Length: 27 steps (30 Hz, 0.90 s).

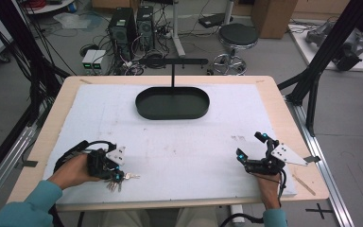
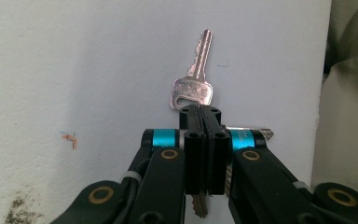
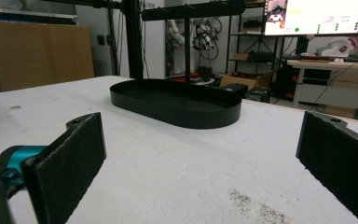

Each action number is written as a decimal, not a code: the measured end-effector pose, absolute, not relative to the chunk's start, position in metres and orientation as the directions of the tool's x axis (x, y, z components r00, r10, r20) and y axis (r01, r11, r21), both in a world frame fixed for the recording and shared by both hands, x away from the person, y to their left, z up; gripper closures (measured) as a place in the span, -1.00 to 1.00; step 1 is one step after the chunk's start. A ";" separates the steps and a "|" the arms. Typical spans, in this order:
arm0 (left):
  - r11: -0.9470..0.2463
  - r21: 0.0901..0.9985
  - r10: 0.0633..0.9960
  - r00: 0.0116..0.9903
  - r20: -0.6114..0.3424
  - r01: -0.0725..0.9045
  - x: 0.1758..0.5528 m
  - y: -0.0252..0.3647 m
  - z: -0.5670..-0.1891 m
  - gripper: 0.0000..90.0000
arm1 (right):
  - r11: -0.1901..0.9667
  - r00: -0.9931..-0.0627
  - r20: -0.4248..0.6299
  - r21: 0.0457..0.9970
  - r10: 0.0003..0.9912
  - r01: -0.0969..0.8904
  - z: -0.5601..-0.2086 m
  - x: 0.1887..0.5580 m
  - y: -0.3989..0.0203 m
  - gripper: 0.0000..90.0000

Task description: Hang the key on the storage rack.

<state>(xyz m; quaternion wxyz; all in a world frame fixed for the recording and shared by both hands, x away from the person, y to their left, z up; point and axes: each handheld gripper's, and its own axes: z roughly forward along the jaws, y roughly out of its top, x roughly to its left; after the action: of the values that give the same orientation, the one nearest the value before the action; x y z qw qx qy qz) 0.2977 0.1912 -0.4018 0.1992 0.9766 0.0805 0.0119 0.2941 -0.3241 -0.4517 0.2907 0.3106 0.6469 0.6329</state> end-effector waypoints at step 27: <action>-0.558 0.788 0.353 0.934 -0.057 0.259 0.320 0.218 -0.345 0.97 | 0.003 -0.639 0.020 0.999 0.769 0.035 -0.452 0.294 -0.324 -0.99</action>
<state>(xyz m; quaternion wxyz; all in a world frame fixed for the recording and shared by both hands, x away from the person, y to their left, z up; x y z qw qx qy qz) 0.3202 0.2185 -0.3449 0.4368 0.8810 0.1737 0.0540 0.2941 -0.3242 -0.4518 0.2893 0.3110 0.6463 0.6339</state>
